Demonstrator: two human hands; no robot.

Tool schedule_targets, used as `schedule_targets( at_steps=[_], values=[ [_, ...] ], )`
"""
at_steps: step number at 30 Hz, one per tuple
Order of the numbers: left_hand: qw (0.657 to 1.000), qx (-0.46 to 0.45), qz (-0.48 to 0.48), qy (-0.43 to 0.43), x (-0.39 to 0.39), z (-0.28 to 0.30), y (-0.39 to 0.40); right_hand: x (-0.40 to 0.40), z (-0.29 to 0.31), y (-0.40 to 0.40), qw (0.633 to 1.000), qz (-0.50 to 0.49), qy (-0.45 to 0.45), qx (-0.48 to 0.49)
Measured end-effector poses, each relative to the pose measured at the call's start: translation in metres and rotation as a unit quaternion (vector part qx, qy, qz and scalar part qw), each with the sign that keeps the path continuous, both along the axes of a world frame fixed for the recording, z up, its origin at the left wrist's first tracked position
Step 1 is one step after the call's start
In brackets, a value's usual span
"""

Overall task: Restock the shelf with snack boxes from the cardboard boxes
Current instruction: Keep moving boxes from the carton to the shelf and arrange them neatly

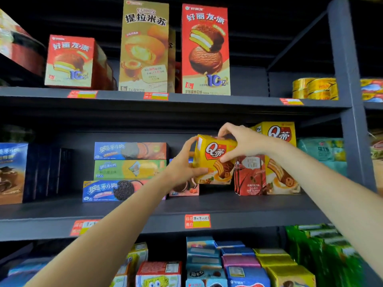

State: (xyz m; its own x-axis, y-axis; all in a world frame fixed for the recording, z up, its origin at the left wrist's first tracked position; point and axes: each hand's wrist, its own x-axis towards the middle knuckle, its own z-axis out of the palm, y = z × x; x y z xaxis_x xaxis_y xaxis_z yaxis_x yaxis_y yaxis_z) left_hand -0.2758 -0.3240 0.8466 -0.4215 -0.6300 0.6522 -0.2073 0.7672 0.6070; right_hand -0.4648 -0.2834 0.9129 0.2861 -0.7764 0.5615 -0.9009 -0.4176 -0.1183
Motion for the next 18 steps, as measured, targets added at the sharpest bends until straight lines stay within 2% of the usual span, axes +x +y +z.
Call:
schedule_targets(
  at_steps=[3, 5, 8, 11, 14, 18],
  values=[
    [0.999, -0.018, 0.025, -0.044, -0.01, -0.006, -0.014, 0.009, 0.011, -0.013, 0.992, -0.023, 0.117, 0.028],
    [0.989, -0.062, 0.084, -0.107, -0.01, -0.004, -0.021, 0.009, 0.02, -0.021, 0.983, -0.057, 0.17, 0.028],
    [0.928, -0.181, 0.248, -0.211, 0.0, 0.01, -0.032, 0.005, 0.029, -0.034, 0.971, -0.107, 0.21, 0.029],
    [0.879, -0.209, 0.326, -0.278, 0.006, 0.018, -0.042, 0.008, 0.028, -0.051, 0.961, -0.13, 0.239, 0.043],
    [0.84, -0.226, 0.346, -0.352, 0.002, 0.023, -0.055, 0.013, 0.023, -0.071, 0.944, -0.148, 0.294, 0.029],
    [0.826, -0.187, 0.332, -0.416, -0.005, 0.036, -0.071, 0.017, 0.017, -0.093, 0.929, -0.157, 0.334, 0.041]
  ],
)
